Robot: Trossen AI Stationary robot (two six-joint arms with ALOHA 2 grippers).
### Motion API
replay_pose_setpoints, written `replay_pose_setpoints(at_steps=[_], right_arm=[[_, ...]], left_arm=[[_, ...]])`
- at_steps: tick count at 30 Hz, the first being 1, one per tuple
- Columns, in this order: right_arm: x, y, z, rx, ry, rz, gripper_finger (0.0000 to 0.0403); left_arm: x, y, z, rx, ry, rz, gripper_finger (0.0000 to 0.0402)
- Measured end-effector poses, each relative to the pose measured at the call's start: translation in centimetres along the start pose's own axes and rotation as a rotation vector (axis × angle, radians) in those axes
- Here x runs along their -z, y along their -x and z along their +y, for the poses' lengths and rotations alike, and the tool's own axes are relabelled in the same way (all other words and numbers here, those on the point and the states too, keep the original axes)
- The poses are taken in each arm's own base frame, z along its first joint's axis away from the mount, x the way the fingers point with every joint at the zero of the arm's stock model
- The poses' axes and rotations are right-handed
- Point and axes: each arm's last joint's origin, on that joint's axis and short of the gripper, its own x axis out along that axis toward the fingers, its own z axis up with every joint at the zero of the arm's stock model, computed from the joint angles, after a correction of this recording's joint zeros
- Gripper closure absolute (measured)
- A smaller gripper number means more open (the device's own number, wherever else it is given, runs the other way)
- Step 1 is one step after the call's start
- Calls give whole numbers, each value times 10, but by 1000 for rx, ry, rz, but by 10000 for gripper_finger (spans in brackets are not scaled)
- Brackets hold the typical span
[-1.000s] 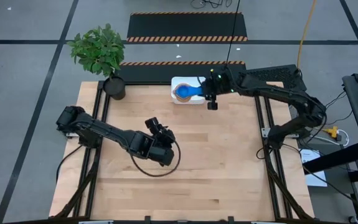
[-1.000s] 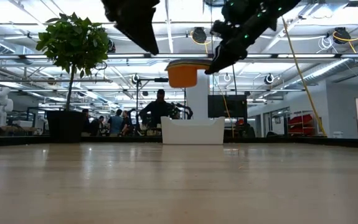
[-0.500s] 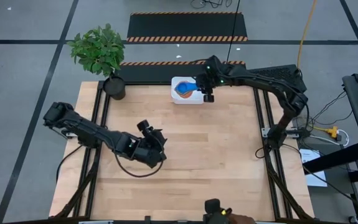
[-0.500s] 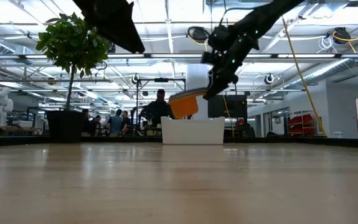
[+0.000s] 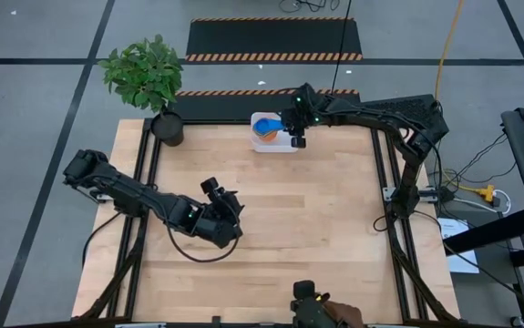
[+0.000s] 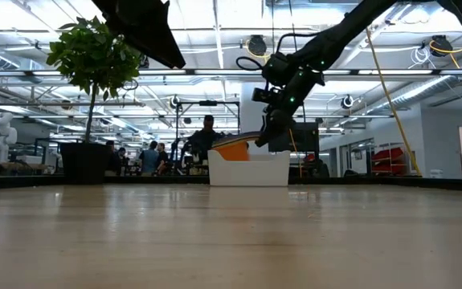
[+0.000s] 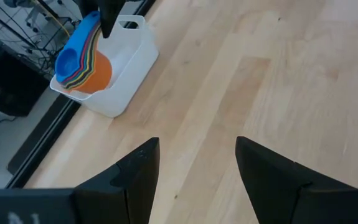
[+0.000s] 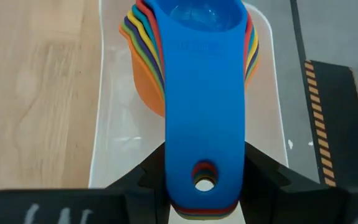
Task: Nest measuring cups in basket
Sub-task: Put the stacked measuring cups into the white bin
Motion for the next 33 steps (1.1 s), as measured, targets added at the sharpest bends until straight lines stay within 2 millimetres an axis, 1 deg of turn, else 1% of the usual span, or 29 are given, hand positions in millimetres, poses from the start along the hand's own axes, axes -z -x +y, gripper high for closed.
replay_pose_setpoints(at_steps=[7,16,26,29,33], right_arm=[[4,1,-4,8,-18,8,282],[4,1,-4,8,-22,7,282],[3,0,-5,20,-91,-8,283],[5,-8,-4,13,-113,-1,283],[12,-24,1,-16,-118,38,282]], left_arm=[[0,0,0,0,-3,0,188],[-1,0,0,3,2,-6,188],[-2,0,-1,7,3,-13,188],[-2,0,-1,7,3,-13,188],[-2,0,-1,9,7,-16,188]])
